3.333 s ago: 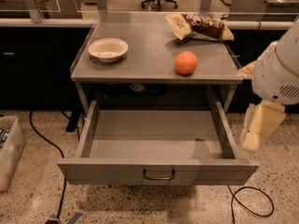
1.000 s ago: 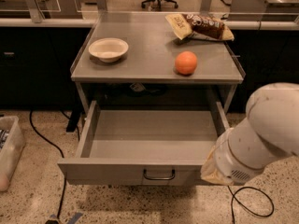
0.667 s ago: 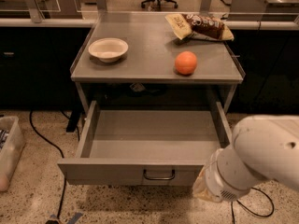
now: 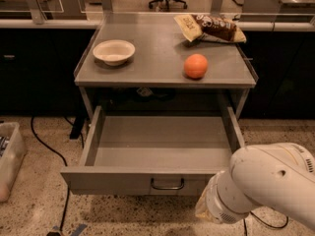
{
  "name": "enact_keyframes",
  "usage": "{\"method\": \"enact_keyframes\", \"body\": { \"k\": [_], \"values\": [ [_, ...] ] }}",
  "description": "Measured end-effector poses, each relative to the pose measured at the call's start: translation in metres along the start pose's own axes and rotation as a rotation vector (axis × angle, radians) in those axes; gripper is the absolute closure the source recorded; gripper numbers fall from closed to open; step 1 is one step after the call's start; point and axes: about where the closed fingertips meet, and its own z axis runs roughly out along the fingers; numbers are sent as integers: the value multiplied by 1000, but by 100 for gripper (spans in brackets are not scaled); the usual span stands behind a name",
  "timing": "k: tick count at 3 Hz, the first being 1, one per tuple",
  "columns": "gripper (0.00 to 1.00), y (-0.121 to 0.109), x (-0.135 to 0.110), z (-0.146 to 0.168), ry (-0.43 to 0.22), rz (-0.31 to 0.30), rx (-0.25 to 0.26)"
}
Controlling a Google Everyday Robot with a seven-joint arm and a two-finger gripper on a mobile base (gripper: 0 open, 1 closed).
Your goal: Close top drawer
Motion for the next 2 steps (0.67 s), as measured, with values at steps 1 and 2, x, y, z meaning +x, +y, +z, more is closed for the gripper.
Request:
{"method": "enact_keyframes", "body": {
  "k": [1,2],
  "values": [
    [100,-25,7,19,25,27,34],
    [100,-59,21,40,48,100,62]
  ]
}}
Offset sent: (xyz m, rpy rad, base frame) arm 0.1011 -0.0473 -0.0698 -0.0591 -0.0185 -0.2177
